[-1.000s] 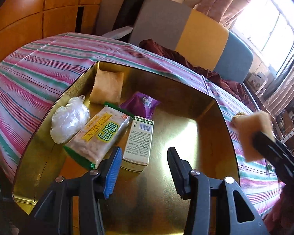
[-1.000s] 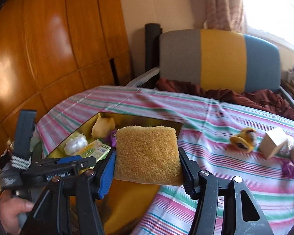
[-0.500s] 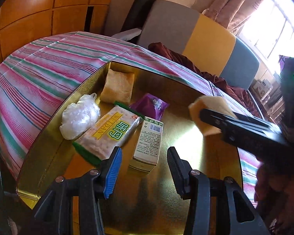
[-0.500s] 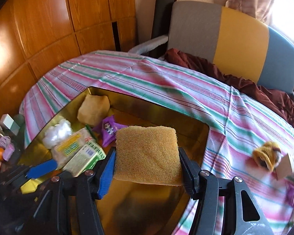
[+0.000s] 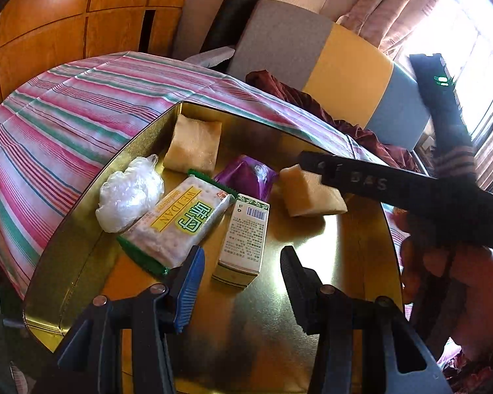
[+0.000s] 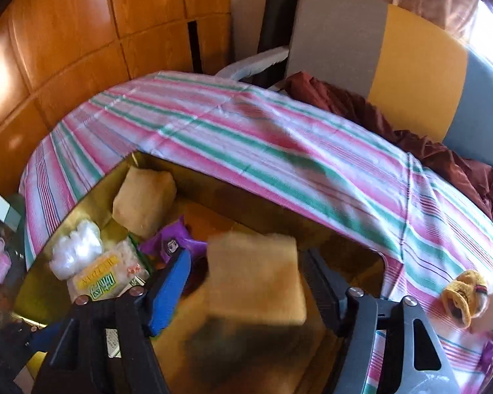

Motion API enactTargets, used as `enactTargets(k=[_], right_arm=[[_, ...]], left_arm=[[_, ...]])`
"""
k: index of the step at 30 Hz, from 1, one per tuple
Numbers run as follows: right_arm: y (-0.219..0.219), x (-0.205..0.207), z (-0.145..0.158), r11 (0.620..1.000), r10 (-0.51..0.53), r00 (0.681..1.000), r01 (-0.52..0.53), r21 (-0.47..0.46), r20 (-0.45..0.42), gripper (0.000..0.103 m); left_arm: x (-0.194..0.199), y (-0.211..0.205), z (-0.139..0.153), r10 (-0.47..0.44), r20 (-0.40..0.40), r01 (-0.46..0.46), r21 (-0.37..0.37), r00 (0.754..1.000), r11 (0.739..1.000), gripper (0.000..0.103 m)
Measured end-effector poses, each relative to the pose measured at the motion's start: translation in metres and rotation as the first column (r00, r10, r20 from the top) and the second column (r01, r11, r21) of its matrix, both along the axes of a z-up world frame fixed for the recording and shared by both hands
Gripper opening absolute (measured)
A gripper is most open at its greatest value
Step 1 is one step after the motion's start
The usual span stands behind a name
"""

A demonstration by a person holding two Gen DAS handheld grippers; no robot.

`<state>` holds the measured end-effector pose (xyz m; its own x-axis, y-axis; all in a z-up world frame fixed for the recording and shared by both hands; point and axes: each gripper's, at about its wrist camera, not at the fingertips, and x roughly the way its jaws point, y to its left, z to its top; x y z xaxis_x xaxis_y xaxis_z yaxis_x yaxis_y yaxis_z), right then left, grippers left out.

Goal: Organize objects
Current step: 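Move both open tools back toward the remaining items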

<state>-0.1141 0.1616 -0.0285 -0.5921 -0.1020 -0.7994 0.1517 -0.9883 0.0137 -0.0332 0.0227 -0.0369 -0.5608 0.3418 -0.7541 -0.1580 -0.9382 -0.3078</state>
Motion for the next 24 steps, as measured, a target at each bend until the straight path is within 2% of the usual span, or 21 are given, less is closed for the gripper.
enactTargets(k=[3,13,17,24], right_arm=[[0.007,0.012,0.011,1.0,-0.009,0.998,0.007,-0.019,-0.055,0.073],[0.043,0.058,0.04,0.992,-0.098,0.982,0.084,-0.09,-0.16,0.074],[0.063,0.081,0.042,0.987,-0.131,0.978,0.114,-0.11,-0.165,0.076],[0.107,0.121,0.027,0.968,-0.236,0.962,0.22,-0.12,-0.137,0.076]], left_arm=[[0.001,0.001,0.0,-0.004,-0.003,0.004,0.005,1.0,1.0,0.048],[0.011,0.016,0.006,-0.053,-0.04,0.053,0.006,0.998,0.999,0.048],[0.019,0.026,0.008,-0.09,-0.054,0.091,0.013,0.994,0.996,0.048],[0.033,0.045,0.011,-0.152,-0.086,0.153,0.01,0.985,0.988,0.048]])
